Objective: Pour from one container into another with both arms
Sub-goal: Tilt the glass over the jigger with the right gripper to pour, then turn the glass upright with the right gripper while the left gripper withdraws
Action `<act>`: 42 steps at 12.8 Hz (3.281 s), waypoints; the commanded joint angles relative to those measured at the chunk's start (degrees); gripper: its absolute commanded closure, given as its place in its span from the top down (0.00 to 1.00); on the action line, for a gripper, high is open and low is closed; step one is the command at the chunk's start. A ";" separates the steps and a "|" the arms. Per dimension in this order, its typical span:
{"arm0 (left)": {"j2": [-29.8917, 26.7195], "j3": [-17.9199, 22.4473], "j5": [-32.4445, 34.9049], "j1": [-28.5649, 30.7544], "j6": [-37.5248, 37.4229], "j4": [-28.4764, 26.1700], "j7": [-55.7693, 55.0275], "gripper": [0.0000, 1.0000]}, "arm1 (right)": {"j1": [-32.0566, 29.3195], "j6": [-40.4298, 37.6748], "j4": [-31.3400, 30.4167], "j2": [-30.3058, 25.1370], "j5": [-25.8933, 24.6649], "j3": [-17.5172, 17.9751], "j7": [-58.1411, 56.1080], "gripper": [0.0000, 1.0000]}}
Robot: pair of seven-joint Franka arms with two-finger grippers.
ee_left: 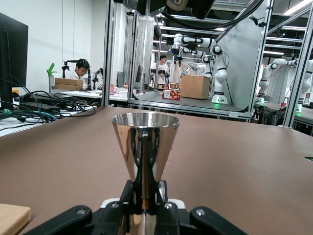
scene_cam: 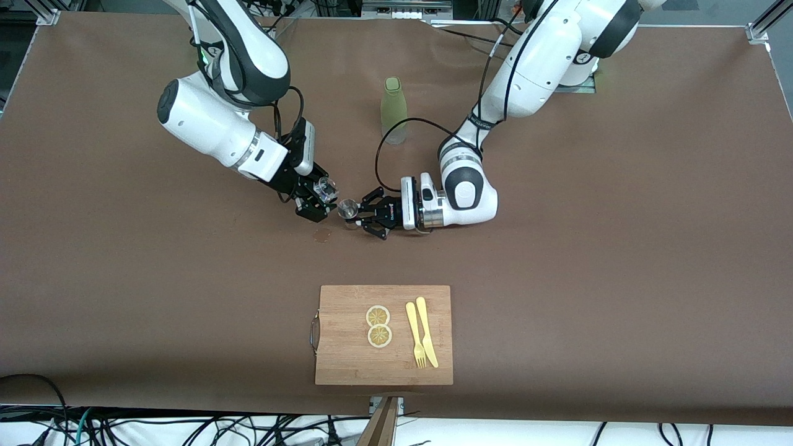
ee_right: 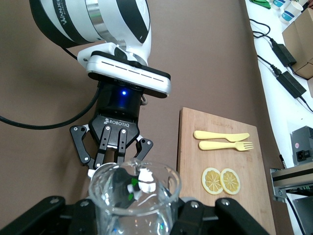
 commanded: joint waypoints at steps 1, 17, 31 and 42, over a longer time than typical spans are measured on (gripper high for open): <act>1.02 0.38 -2.35 -0.95 0.56 1.91 1.13 0.00 | 0.89 0.93 -0.09 0.22 -1.19 -0.86 1.16 0.24; 1.02 0.38 -2.17 -0.87 0.56 1.82 1.30 0.00 | 2.20 1.72 -0.09 0.31 -4.27 -0.95 1.16 0.24; 0.93 0.38 -2.44 -0.96 0.47 1.82 1.21 0.00 | 1.59 1.11 -0.09 0.05 3.53 -0.95 1.86 0.24; -1.44 1.43 -1.21 0.36 -0.84 -0.89 1.56 0.00 | -3.24 -28.03 -0.17 -0.48 27.72 -14.10 -8.33 0.24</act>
